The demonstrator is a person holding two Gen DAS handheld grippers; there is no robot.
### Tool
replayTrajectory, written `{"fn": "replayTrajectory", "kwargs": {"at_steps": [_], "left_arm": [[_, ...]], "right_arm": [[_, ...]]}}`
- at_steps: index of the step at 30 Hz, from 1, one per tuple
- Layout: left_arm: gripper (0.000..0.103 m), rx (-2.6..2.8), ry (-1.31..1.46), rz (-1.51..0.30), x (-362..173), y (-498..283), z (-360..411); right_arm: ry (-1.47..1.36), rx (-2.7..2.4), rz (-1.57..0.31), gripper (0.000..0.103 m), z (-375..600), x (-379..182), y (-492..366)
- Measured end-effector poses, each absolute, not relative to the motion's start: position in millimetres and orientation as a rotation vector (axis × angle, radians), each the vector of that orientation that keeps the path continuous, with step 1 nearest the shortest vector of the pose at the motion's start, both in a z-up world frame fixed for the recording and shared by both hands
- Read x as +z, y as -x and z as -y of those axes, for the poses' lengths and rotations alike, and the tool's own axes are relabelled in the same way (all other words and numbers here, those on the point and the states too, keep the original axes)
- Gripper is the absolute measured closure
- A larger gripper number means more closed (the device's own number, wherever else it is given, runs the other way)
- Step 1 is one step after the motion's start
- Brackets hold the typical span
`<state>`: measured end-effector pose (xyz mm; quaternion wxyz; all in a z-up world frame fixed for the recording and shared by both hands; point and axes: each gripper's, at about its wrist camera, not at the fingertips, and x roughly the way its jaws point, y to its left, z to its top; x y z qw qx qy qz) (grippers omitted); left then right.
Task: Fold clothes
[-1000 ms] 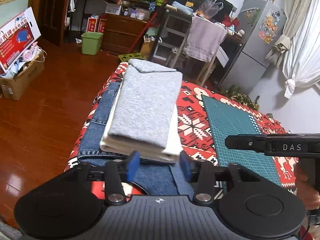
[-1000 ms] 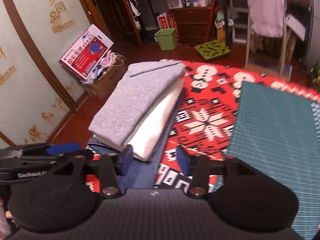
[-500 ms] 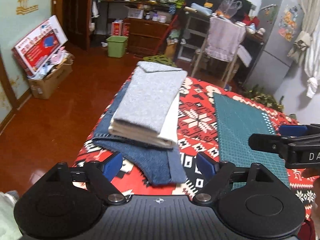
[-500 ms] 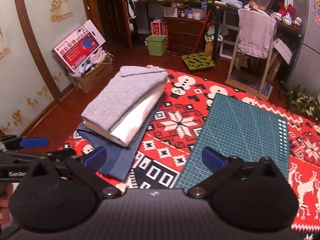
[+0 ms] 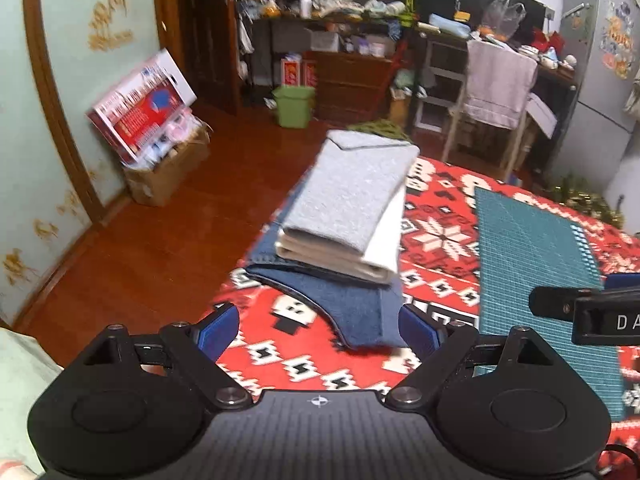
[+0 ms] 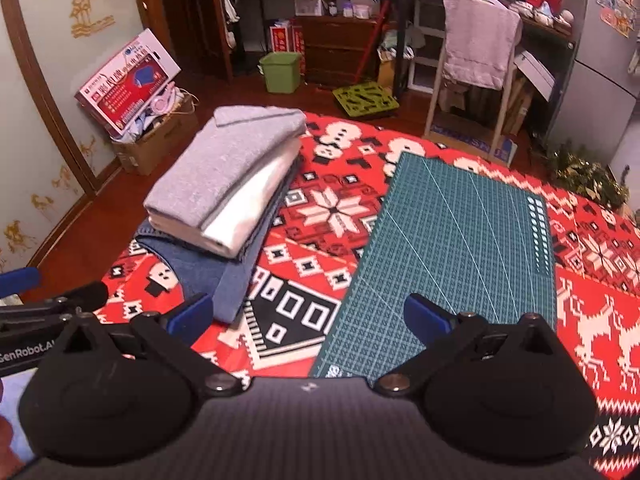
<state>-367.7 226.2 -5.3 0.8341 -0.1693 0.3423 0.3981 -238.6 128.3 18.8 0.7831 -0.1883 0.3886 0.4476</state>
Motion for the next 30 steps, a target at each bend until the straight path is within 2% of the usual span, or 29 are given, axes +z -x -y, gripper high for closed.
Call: {"fn": "replayTrajectory", "kwargs": {"at_steps": [6,10,30], "left_arm": [[0.015,0.875,0.373,-0.755,-4.6,368.4,-222.3],[0.011,0.858,0.398,-0.763,-5.6,370.2,-220.4],[0.011,0.844,0.442,-0.79,-11.7,370.5,-220.3]], "right_arm": [[0.437,0.927,-0.842,0.0,-123.7,14.4,246.0],[0.439,0.924,-0.857,0.0,-122.2,12.0,251.4],[0.458,0.925,-0.847,0.0,-126.8,10.9,260.6]]}}
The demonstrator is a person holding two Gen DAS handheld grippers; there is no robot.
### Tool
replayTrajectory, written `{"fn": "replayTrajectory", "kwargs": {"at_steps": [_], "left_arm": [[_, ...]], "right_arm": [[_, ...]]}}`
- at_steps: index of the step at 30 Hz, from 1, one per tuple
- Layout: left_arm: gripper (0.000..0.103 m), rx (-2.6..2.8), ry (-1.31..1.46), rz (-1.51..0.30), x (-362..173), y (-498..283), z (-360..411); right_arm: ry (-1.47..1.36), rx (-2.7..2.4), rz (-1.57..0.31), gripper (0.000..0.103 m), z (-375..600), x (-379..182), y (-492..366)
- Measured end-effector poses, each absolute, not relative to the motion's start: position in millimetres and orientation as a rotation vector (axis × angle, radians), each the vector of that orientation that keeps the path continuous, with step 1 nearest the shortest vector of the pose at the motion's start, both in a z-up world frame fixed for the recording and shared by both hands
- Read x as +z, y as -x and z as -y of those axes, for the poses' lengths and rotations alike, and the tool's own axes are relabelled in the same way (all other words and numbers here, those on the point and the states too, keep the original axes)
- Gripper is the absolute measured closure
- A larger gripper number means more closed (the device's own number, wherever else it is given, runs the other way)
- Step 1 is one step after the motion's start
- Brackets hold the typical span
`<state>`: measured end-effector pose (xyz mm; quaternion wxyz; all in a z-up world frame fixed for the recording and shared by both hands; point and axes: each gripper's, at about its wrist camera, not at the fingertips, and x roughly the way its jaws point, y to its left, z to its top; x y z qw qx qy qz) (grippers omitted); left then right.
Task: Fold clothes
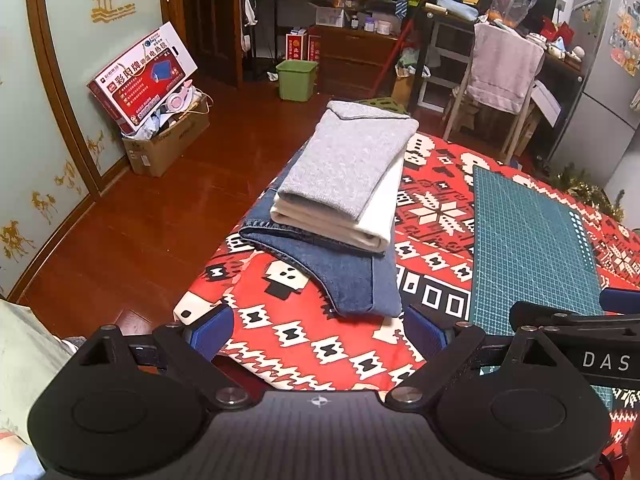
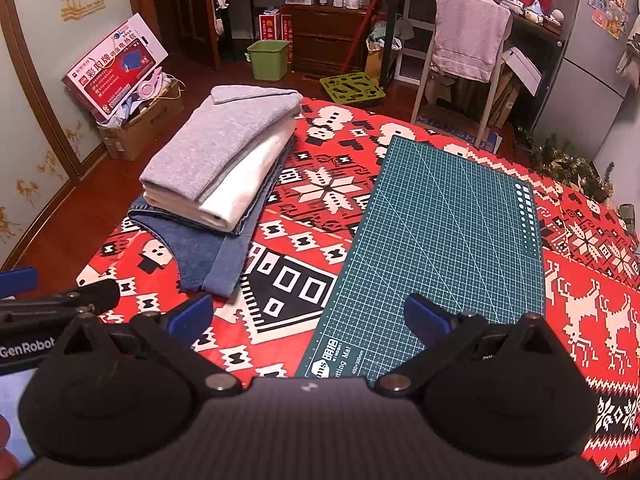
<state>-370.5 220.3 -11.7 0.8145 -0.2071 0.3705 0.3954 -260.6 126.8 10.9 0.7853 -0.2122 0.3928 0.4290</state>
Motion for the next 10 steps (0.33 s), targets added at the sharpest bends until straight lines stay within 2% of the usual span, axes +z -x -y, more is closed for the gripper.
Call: {"fn": "replayTrajectory", "kwargs": {"at_steps": [10], "left_arm": [[0.011,0.846,0.444,-0.794,-12.3,371.2,-221.4]], "right_arm": [[0.46,0.926,-0.855,0.0,-127.6,9.1,260.6]]}}
